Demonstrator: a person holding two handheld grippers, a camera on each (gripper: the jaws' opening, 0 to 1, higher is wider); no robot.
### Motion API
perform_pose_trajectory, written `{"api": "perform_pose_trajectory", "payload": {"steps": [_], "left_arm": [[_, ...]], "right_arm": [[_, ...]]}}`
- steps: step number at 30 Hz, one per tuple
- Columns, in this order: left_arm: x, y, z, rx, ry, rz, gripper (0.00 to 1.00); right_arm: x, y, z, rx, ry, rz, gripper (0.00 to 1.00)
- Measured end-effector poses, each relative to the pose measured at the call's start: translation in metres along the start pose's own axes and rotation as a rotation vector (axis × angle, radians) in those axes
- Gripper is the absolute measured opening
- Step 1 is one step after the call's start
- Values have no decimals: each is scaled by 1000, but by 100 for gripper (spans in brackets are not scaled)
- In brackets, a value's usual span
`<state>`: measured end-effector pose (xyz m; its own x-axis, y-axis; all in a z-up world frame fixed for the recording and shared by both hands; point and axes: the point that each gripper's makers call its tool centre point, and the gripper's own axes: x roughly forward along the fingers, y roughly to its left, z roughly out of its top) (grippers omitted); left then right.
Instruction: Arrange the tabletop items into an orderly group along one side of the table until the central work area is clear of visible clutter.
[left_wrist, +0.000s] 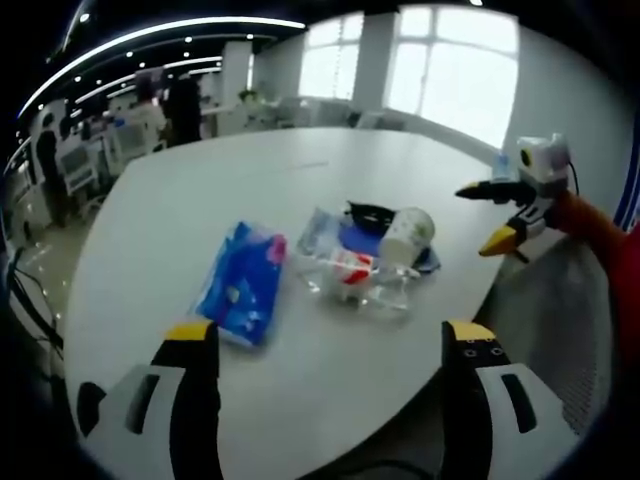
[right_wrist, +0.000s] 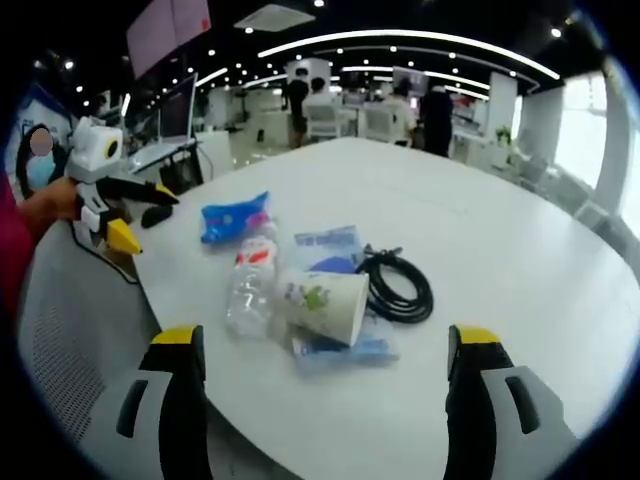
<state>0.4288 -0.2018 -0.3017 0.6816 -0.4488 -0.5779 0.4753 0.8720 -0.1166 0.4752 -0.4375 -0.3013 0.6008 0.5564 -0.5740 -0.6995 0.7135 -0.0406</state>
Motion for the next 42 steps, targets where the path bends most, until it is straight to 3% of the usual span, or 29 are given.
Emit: {"api": "perform_pose_trajectory", "payload": {"steps": [34, 42], "left_arm": [[0, 0, -1, 3, 6, -2, 88], [0, -1, -2, 6, 12, -4, 87]], "right_arm": [[1, 7, 1, -32, 15, 13, 99], [5, 23, 20, -56, -6, 40, 92]]}}
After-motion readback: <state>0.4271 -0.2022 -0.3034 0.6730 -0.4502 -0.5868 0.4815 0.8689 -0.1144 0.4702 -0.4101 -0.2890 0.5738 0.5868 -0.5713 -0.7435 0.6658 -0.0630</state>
